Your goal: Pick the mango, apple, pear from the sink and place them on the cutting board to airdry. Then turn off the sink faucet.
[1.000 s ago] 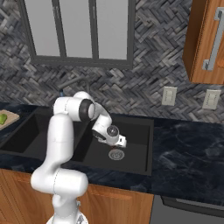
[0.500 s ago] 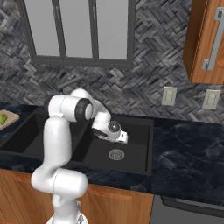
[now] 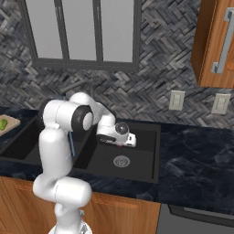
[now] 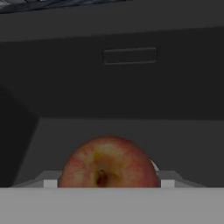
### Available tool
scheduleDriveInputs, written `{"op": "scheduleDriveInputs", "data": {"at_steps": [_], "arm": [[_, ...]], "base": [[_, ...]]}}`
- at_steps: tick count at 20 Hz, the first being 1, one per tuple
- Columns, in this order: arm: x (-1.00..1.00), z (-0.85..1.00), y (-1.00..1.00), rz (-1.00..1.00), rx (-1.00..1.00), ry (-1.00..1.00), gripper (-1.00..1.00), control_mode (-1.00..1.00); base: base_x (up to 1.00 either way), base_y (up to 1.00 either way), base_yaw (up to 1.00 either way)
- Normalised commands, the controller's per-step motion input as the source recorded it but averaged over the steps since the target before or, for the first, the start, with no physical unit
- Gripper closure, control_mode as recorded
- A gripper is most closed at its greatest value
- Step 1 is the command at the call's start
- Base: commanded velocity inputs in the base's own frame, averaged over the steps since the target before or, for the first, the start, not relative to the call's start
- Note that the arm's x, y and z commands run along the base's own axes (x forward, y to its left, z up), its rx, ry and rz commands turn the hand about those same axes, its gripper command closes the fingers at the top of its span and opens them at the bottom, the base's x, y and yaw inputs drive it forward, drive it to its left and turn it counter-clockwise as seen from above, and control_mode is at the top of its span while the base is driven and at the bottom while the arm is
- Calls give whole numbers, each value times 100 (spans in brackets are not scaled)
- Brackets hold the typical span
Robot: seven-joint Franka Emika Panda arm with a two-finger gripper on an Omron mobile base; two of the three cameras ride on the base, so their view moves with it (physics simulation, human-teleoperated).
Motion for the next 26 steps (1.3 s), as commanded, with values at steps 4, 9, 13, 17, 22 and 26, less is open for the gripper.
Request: {"op": "scheduleDriveInputs", "data": {"at_steps": [4,9,13,17,22,26], "arm": [[-30,44,-13,3,0,0,100,-100],[-31,50,-11,3,0,0,100,-100],[-32,57,-9,4,0,0,100,-100],[-38,59,-3,3,0,0,100,-100],[-34,60,0,2,0,0,100,-100],[-50,60,0,1,0,-1,100,-100]], "base": [[0,0,0],[0,0,0],[0,0,0],[0,0,0],[0,0,0],[0,0,0]]}}
